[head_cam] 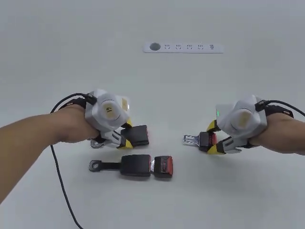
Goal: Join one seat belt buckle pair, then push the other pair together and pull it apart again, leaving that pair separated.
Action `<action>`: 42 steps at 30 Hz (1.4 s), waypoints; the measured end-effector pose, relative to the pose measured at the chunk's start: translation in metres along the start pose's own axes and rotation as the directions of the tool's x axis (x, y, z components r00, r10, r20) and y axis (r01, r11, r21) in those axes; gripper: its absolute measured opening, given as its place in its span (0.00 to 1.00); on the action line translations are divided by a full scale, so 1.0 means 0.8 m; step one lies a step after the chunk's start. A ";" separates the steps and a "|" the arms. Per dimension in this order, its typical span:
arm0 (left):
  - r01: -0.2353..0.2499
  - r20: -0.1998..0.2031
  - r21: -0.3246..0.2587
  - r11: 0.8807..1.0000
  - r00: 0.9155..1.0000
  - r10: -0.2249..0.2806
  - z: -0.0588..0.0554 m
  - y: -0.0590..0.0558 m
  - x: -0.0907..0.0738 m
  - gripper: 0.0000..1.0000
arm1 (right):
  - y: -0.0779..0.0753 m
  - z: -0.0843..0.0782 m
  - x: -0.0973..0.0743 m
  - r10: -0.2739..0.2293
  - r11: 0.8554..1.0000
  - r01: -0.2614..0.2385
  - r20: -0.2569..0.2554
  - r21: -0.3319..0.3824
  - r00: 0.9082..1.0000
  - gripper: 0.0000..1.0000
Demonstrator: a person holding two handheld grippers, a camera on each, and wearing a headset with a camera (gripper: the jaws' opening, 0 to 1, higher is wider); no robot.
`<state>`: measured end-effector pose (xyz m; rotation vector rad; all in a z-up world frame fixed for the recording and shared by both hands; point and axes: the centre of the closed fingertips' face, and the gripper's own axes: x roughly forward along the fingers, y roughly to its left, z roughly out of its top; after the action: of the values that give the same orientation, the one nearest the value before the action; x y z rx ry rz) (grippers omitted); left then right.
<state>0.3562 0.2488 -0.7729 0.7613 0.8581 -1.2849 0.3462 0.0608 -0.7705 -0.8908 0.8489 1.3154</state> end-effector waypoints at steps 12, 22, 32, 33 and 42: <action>0.002 0.002 0.038 0.999 1.000 -0.002 -0.001 -0.001 0.000 0.34 | -0.001 0.000 0.007 0.011 1.000 -0.011 0.004 -0.006 1.000 0.31; 0.009 -0.020 0.067 0.998 1.000 -0.008 -0.001 0.000 0.000 0.33 | -0.003 0.004 0.011 0.006 1.000 -0.006 0.006 -0.025 1.000 0.31; 0.007 -0.030 0.084 0.996 1.000 -0.005 -0.002 0.000 0.001 0.33 | 0.004 0.022 0.016 0.013 0.999 -0.013 0.021 -0.032 1.000 0.30; 0.008 -0.031 0.086 0.996 1.000 -0.005 -0.002 0.000 0.001 0.33 | 0.004 0.024 0.017 0.014 0.999 -0.013 0.023 -0.031 1.000 0.30; 0.004 -0.036 0.080 0.997 0.999 -0.001 -0.003 0.000 0.003 0.33 | 0.002 0.050 0.026 0.010 1.000 -0.009 0.052 -0.024 0.999 0.30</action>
<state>0.3562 0.2498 -0.7763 0.8490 0.8407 -1.3176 0.3467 0.1060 -0.7723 -0.8688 0.7995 1.3540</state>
